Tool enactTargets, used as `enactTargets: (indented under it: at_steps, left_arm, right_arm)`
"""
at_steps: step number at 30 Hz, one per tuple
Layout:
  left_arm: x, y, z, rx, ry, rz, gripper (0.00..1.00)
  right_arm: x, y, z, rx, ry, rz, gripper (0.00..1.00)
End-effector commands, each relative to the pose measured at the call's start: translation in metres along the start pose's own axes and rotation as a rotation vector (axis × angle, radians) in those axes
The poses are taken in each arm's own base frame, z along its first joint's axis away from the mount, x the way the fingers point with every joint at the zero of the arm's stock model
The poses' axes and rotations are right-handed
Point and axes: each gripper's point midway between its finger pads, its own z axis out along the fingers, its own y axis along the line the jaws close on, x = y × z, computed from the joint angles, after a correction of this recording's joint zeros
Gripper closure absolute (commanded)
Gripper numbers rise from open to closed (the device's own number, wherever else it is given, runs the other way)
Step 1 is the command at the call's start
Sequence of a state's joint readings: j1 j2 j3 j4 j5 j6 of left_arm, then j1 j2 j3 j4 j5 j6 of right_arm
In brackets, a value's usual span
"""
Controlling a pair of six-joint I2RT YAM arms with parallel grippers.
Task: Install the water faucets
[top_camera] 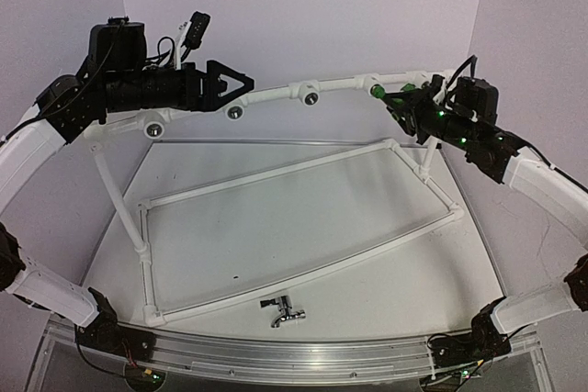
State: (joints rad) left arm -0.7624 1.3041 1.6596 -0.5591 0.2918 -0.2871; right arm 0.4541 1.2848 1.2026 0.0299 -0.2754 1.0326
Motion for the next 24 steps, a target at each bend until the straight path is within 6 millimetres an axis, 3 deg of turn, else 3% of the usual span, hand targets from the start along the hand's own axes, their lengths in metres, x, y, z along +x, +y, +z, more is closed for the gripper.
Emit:
enactTargets:
  at_steps: [1,24]
  left_arm:
    - [-0.012,-0.002,-0.004,-0.007,-0.042,0.011,0.00]
    - [-0.011,0.003,0.002,-0.028,-0.030,-0.001,0.00]
  right_arm:
    - [0.002,0.008,-0.005,-0.035,0.025,0.035,1.00]
    - [0.001,0.010,-0.031,-0.077,0.023,0.016,1.00]
